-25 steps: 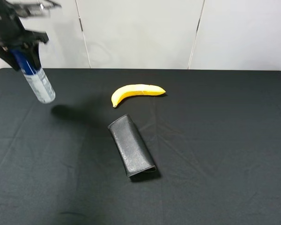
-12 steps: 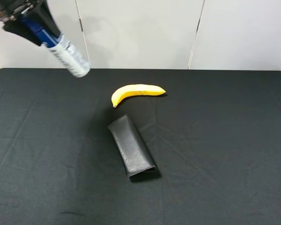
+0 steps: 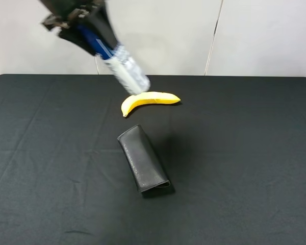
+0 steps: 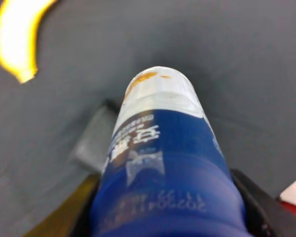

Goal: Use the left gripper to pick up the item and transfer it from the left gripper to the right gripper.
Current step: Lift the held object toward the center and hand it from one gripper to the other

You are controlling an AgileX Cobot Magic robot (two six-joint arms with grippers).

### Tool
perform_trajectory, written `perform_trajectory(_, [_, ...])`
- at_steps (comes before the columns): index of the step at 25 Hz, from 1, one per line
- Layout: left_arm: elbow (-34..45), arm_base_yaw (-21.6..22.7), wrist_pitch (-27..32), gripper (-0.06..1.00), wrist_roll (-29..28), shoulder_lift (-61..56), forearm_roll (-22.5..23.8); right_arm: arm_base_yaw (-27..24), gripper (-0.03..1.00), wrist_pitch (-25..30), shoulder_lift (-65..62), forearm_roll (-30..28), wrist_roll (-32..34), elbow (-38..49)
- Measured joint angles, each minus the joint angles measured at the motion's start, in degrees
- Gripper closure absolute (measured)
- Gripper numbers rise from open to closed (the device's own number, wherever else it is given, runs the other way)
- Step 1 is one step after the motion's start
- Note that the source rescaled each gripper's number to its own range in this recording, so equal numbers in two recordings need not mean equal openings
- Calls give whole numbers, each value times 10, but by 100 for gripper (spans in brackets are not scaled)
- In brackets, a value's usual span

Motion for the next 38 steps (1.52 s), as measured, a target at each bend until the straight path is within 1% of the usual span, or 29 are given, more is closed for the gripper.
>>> perform_trajectory(2, [0,-32,-14,93,4,5,-7,21,-3,-29,29,25,-19,-3])
perform_trajectory(4, [0,-58,-23,93,4,19,-16,50,-3,-45,61,40,-38,-4])
perform_trajectory(8, [0,-100,-37,93,24,55,-39,116,-3,-71,103,48,-68,-4])
perform_trajectory(14, [0,-126,-57,93,78,88,-128,202,-3,-119,167,50,-98,-4])
perform_trajectory(18, [0,-132,-63,93,99,94,-162,239,-3,-162,225,51,-123,-4])
perform_trajectory(21, [0,-132,-65,93,105,94,-175,262,-3,-201,272,51,-146,-4])
perform_trajectory(27, [0,-132,-65,93,105,94,-177,298,-3,-295,368,51,-179,-4])
perform_trajectory(32, [0,-132,-65,93,105,94,-177,302,-3,-364,438,50,-188,-4])
perform_trajectory(38, [0,-132,-65,93,106,94,-177,305,-3,-426,497,51,-192,-4])
